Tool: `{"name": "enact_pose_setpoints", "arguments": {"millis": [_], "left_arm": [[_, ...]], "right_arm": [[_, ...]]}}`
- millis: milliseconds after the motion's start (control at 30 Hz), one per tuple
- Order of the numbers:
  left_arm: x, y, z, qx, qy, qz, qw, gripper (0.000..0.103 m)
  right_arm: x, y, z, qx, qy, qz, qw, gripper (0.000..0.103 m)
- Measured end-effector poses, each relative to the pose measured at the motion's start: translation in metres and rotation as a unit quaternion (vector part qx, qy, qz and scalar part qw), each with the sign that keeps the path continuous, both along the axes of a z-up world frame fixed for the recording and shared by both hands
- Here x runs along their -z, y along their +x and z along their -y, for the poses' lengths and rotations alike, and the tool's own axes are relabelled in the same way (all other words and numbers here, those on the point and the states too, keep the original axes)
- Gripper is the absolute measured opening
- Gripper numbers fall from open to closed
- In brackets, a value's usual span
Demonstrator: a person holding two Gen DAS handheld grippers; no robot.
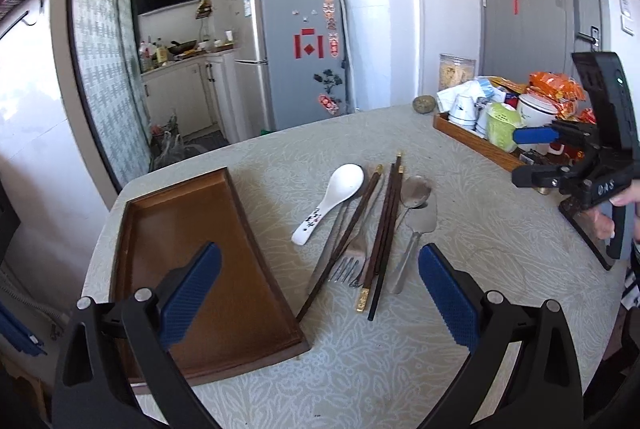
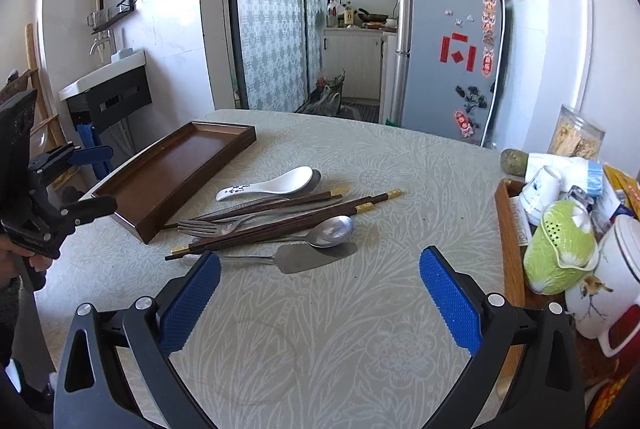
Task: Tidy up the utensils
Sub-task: 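Move the left gripper to the white ceramic spoon and close on it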
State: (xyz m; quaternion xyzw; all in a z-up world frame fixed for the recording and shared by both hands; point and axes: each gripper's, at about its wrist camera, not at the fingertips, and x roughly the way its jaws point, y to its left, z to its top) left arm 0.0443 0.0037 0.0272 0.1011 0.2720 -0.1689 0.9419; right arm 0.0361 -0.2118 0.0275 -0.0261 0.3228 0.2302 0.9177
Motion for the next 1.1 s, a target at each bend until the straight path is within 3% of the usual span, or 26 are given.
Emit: {"name": "enact_pose_setpoints", "arguments": {"millis": [100, 167, 200, 233, 300, 367, 500, 700, 833, 1100], "left_arm": [[0.002, 0.007, 0.016, 0.039, 0.043, 0.014, 0.9982, 0.099], [0.004, 0.02, 0.023, 0.058, 0.055, -0.002, 0.9968, 0.07], [0.007, 0.028, 0.023, 0.063, 0.051, -0.018, 0.9966, 0.065], [0.008, 0.038, 0.023, 0.063, 0.045, -0.032, 0.9965, 0.06], [0.013, 0.056, 0.023, 0.065, 0.033, -0.055, 0.9959, 0.057], [0.019, 0.074, 0.021, 0.068, 0.027, -0.074, 0.9946, 0.052], [0.028, 0.101, 0.016, 0.062, 0.033, -0.107, 0.9918, 0.046], [0.045, 0.121, 0.012, 0.057, 0.045, -0.144, 0.9869, 0.044], [0.054, 0.127, 0.015, 0.053, 0.068, -0.143, 0.986, 0.044], [0.061, 0.141, 0.009, 0.046, 0.055, -0.172, 0.9825, 0.048]], "right_arm": [[0.0, 0.02, 0.002, -0.006, 0.025, -0.028, 0.999, 0.094], [-0.002, 0.034, -0.001, -0.01, 0.032, -0.035, 0.999, 0.088], [-0.004, 0.043, -0.003, -0.012, 0.037, -0.042, 0.998, 0.075], [-0.004, 0.052, -0.005, -0.014, 0.046, -0.052, 0.998, 0.072], [-0.005, 0.07, -0.011, -0.025, 0.068, -0.065, 0.995, 0.064], [-0.002, 0.093, -0.017, -0.038, 0.096, -0.106, 0.989, 0.057], [0.007, 0.126, -0.034, -0.065, 0.124, -0.151, 0.979, 0.029], [0.029, 0.155, -0.057, -0.076, 0.122, -0.19, 0.971, 0.027], [0.04, 0.166, -0.065, -0.063, 0.097, -0.197, 0.974, 0.027], [0.058, 0.181, -0.069, -0.049, 0.083, -0.213, 0.972, 0.027]]}}
